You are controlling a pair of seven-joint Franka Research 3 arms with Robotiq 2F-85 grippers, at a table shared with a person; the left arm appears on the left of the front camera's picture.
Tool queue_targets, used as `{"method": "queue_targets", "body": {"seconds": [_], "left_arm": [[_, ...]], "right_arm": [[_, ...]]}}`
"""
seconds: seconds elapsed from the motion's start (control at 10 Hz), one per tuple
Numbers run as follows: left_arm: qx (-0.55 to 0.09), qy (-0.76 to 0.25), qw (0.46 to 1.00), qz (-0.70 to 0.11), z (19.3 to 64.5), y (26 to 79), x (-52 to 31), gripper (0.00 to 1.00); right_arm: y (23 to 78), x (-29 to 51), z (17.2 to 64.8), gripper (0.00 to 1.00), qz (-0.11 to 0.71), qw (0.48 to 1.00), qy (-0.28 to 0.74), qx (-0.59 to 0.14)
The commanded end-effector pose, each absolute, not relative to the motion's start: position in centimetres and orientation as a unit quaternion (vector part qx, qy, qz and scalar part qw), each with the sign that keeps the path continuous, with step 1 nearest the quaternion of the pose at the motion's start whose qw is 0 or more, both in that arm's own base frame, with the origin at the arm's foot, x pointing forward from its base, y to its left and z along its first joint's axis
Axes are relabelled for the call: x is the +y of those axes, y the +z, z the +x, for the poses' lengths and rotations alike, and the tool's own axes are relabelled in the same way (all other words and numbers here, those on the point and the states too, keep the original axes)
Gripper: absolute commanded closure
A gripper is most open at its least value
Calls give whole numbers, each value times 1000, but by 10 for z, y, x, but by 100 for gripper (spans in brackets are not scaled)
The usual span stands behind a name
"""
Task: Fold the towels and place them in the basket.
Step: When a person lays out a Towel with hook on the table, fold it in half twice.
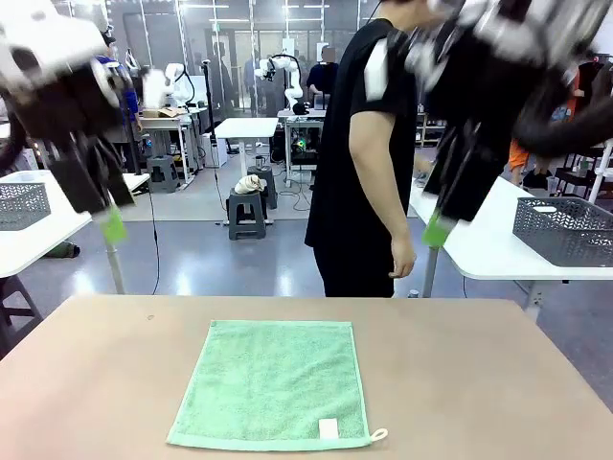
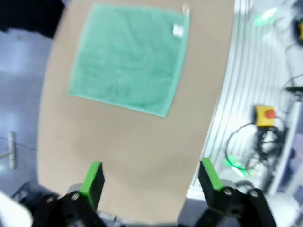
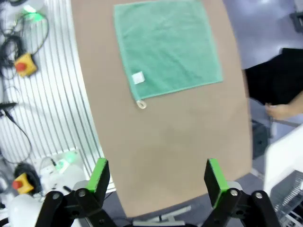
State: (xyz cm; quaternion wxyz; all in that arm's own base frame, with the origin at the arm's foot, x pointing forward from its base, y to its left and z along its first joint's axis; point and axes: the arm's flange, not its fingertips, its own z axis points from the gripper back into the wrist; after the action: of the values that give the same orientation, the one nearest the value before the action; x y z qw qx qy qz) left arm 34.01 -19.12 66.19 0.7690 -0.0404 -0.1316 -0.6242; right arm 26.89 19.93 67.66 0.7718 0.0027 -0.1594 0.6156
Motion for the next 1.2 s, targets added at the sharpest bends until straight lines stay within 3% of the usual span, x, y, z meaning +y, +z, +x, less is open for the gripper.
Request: {"method": "queue_targets", "body": {"seconds": [0.0, 0.4, 0.6, 0.7, 1.1], "left_arm": [[-113, -645, 756, -20, 332, 606, -184, 0], [-85, -703, 706, -9, 315, 524, -182, 0], [-93, -716, 692, -4, 316, 519, -180, 0], [-68, -696, 715, -19, 315, 517, -187, 0], [-68, -696, 715, -19, 315, 517, -187, 0]], "right_arm": [[628, 204, 273, 0, 7, 741, 663, -112], [534, 215, 288, 0, 25, 706, 705, -53], [526, 215, 292, 0, 33, 697, 714, -50], [526, 216, 285, 0, 18, 715, 698, -42], [526, 216, 285, 0, 18, 715, 698, -42]]}}
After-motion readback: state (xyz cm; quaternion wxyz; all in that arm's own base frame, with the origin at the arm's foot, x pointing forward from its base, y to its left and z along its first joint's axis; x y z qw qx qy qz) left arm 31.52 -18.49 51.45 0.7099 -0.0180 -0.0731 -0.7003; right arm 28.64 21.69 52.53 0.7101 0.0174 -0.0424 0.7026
